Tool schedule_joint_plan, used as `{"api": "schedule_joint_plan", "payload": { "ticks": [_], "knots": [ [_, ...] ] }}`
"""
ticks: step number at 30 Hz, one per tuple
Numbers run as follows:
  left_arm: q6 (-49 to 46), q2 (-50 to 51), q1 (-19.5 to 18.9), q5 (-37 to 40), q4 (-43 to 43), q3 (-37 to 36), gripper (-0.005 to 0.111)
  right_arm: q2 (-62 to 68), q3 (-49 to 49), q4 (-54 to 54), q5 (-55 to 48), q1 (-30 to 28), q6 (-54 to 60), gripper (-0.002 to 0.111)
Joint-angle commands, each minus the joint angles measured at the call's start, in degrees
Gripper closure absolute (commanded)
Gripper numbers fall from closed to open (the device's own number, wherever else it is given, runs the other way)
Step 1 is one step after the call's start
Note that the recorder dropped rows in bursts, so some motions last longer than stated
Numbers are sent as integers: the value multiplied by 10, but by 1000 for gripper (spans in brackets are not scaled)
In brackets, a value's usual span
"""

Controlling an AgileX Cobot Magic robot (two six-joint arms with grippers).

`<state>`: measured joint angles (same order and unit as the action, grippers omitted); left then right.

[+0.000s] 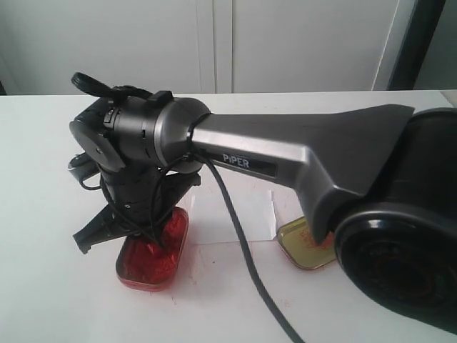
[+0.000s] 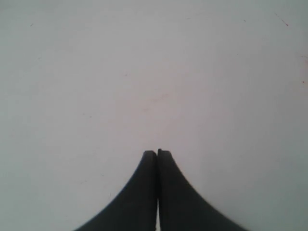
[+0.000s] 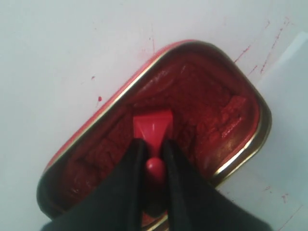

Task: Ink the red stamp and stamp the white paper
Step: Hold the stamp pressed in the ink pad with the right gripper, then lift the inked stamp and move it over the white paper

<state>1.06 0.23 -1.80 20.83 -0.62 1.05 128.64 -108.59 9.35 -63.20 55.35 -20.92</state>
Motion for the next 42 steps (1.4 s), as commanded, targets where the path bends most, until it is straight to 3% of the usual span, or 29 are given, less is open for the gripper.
{"api": "schedule_joint_plan", "payload": {
  "ticks": [1, 42],
  "knots": [
    [2, -2, 4, 0, 2, -4, 107, 4, 1, 9, -11, 2, -4, 108],
    [2, -2, 4, 0, 2, -4, 107, -17, 1, 6, -31, 2, 5, 108]
  ]
}}
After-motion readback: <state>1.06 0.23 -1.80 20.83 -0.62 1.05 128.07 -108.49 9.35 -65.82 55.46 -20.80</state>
